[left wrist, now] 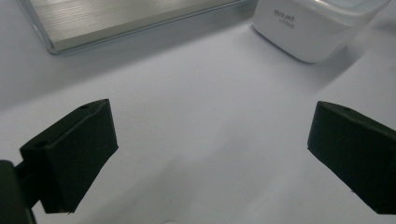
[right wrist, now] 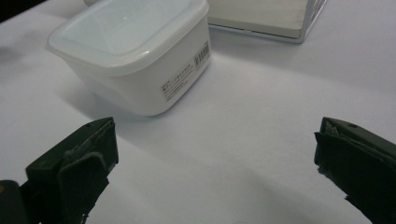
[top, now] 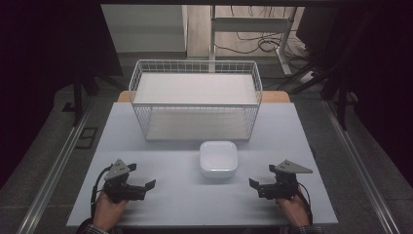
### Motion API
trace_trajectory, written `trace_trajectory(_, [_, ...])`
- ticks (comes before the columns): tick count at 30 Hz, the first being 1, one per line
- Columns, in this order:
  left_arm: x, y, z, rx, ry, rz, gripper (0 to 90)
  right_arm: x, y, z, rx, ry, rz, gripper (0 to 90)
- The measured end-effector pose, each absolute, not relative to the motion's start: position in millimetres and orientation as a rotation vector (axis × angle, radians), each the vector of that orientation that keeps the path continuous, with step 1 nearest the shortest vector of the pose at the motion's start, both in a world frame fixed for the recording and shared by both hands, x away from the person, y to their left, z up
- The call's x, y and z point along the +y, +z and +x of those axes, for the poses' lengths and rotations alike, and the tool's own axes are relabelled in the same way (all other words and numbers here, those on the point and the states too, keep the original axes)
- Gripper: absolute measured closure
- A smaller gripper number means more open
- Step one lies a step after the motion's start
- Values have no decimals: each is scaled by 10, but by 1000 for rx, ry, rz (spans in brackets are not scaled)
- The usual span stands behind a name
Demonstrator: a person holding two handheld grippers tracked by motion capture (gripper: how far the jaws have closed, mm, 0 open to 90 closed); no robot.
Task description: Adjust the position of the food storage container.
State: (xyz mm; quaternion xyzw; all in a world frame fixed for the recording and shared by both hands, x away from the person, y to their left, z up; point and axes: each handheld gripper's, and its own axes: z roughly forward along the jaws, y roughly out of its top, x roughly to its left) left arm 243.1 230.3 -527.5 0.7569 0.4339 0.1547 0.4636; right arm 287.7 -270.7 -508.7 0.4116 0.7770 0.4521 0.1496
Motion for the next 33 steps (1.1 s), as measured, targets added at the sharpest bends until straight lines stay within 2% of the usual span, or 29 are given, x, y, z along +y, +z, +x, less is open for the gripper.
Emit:
trace_trajectory(7, [2284,-5288,2438,1064,330,1878,14,-2713,-5113,2896,2283,1314,1187,4])
trace_trajectory(25, [2170,-5266,2457,1055,319,1953,27,-2676,-5081,2918,2205,1255,1237,0])
trace_trajectory(29, [2101,-5241,2496,1047,322,1979,86,-2628,-5057,2939,2249,1233,1213,0])
trace_trajectory(32, [2075,-5195,2548,1037,285,1961,212,-2571,-5025,2965,2277,1202,1196,0])
trace_trajectory(33, [2068,-5181,2570,1034,271,1950,241,-2557,-5018,2971,2278,1203,1194,29])
